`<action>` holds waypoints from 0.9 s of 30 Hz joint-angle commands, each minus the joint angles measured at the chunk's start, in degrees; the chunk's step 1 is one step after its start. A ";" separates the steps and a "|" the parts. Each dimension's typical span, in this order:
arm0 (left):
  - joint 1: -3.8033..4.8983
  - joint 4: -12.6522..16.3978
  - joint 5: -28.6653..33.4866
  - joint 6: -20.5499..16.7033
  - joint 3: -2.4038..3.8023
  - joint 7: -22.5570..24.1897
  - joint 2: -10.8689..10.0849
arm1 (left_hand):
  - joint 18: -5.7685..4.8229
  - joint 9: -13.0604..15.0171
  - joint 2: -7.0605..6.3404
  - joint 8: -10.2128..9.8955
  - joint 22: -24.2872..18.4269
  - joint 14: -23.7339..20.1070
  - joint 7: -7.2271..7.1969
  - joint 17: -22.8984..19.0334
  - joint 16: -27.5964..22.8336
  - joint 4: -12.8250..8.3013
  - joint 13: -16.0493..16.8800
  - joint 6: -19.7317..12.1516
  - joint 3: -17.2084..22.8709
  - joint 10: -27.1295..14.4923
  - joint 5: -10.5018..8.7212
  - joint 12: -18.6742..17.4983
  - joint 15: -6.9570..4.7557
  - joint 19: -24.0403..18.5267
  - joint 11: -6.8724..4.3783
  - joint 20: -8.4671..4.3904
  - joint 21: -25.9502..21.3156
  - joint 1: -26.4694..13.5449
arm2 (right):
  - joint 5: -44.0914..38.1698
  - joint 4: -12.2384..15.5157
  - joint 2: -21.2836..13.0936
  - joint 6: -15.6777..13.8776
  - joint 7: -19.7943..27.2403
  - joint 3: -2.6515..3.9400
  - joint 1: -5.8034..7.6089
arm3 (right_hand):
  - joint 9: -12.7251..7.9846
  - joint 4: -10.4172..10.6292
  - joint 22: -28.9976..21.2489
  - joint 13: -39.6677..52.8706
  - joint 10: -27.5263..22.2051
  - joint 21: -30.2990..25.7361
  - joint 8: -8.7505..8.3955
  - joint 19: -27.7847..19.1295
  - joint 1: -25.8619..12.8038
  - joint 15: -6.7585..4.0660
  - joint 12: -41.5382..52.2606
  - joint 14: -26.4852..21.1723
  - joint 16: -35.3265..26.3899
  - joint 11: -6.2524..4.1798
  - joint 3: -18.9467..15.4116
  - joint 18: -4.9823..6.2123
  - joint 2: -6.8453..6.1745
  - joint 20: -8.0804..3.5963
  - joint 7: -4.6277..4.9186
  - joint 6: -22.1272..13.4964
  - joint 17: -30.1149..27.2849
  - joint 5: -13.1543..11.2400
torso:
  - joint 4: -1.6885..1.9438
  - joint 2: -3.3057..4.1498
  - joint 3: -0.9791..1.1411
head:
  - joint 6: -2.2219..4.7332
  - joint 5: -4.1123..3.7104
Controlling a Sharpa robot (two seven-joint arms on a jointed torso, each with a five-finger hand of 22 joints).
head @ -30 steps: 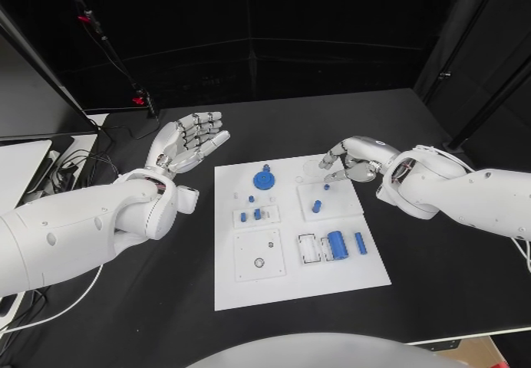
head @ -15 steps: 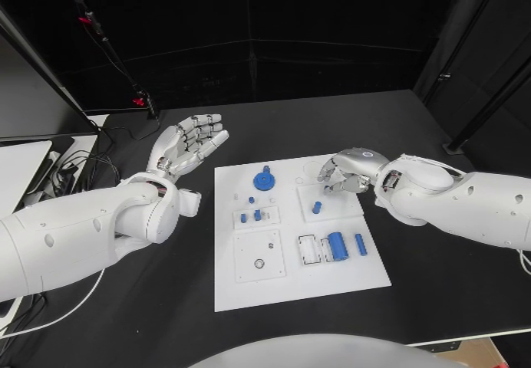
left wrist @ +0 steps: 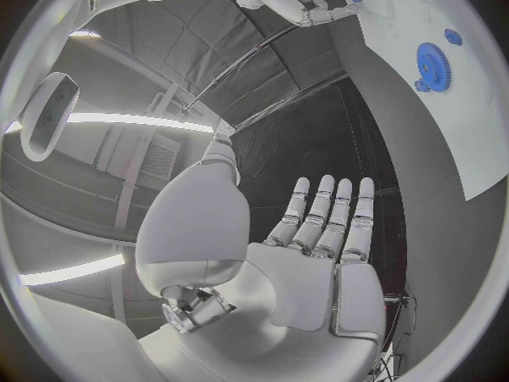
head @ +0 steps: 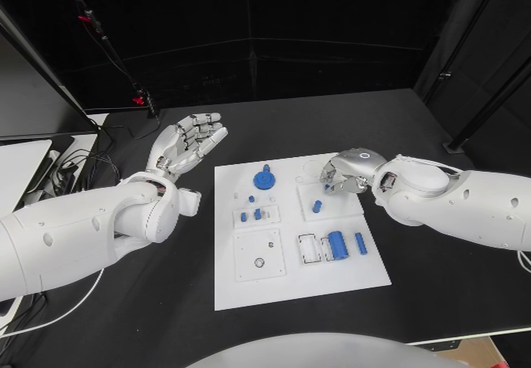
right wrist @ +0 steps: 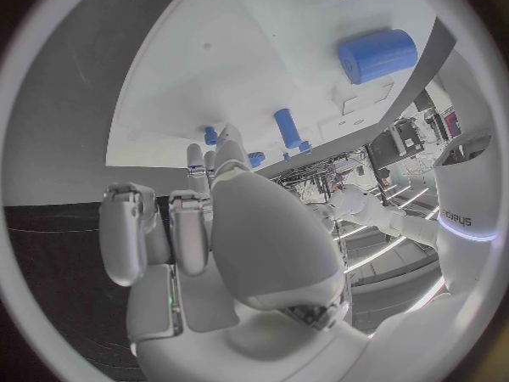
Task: Assemble the parts on the task board
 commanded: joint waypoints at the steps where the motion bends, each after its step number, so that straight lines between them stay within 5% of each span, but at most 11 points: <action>1: 0.08 0.06 0.38 0.69 0.06 10.62 -0.05 | 0.18 0.10 1.00 0.61 0.02 -0.60 8.48 -0.24 0.58 -0.06 0.13 -0.53 0.66 -0.74 -0.26 0.71 0.11 0.63 -0.01 -0.04 0.24 0.04 | -2.86 0.43 0.14 2.62 -3.10 0.02 0.04 | 0.08 0.12 12.07 -0.15 1.20 -0.43 -0.16 3.00 0.97 0.02 -0.29 5.95 0.14 -0.24 0.34 1.00 0.16 0.09 0.06 0.70 15.08 -0.28 | -0.01 -0.01 0.03 | -0.05 0.01; 13: 0.09 0.11 0.38 0.81 0.06 10.26 -0.12 | 0.19 0.10 2.41 2.21 -0.04 -1.13 8.47 -1.13 2.15 -0.10 0.18 -1.33 1.67 -1.69 -0.24 2.78 0.12 1.13 0.01 -0.05 0.32 0.16 | -3.46 0.36 0.79 4.27 -4.94 0.03 -0.02 | 0.07 0.34 11.77 -0.28 3.76 -0.87 -0.57 2.83 1.10 -0.34 -1.92 5.95 0.14 -0.68 0.49 1.13 0.46 -0.18 0.42 1.98 15.08 -0.27 | -0.01 0.01 0.00 | -0.26 0.18; 27: 0.09 0.11 0.38 1.11 0.06 10.06 -0.15 | 0.20 0.03 3.27 3.19 -0.16 -1.31 8.46 -1.79 3.20 -0.14 0.14 -1.73 2.21 -2.12 -0.10 4.14 0.10 1.39 0.00 -0.05 0.37 0.19 | -4.49 0.26 1.73 6.15 -6.80 0.03 -0.05 | 0.67 0.00 11.64 -0.21 8.12 -1.09 0.67 2.80 3.16 -1.26 -3.32 5.95 0.14 -1.91 1.71 1.17 1.72 -0.91 -0.42 6.65 15.08 -0.27 | -0.01 0.00 0.04 | -0.65 0.16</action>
